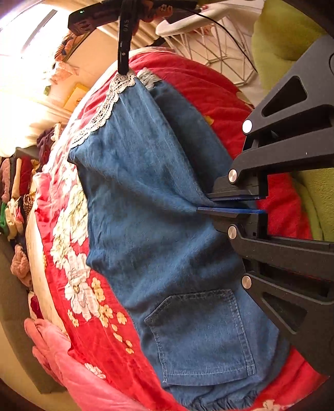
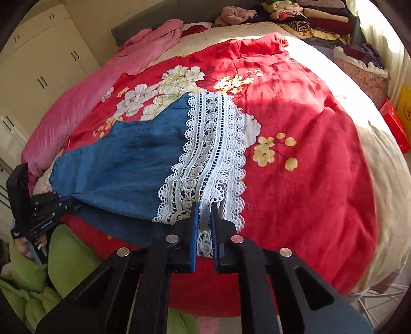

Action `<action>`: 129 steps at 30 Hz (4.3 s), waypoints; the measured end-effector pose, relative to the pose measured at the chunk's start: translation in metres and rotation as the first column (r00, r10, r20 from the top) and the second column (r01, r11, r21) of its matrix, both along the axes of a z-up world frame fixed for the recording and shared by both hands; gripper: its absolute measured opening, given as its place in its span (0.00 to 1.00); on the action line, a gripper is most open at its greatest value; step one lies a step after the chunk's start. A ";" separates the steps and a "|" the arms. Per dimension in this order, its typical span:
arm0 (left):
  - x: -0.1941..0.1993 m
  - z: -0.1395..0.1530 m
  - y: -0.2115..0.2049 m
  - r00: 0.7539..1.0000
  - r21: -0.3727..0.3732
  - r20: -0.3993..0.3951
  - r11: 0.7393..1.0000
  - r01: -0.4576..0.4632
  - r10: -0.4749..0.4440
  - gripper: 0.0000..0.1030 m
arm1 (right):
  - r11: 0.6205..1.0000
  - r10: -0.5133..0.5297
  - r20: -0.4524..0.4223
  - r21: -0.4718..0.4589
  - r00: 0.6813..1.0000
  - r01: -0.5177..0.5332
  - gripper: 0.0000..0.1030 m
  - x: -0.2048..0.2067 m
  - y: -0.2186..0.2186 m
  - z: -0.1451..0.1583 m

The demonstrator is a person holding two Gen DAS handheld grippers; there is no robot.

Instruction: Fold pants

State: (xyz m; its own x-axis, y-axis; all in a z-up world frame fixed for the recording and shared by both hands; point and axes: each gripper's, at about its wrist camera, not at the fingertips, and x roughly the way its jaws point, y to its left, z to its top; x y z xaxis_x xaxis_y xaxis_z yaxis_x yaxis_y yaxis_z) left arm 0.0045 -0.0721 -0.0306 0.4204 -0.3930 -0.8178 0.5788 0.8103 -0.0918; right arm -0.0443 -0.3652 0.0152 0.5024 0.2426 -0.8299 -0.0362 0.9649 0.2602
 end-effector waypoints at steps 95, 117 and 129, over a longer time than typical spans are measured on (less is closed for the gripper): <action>0.160 -0.017 -0.039 0.959 0.139 0.158 0.956 -0.259 0.237 0.23 | 0.985 0.046 0.112 -0.169 0.993 -0.027 0.45 0.144 -0.024 -0.042; 0.053 0.003 0.087 0.910 -0.013 -0.012 0.910 -0.414 0.414 0.64 | 0.998 0.040 -0.002 0.040 0.999 -0.039 0.45 0.019 -0.020 -0.041; 0.055 -0.009 0.109 0.868 -0.001 -0.066 0.869 -0.494 0.493 0.59 | 0.996 0.057 -0.028 -0.073 0.998 -0.059 0.20 0.001 -0.011 -0.051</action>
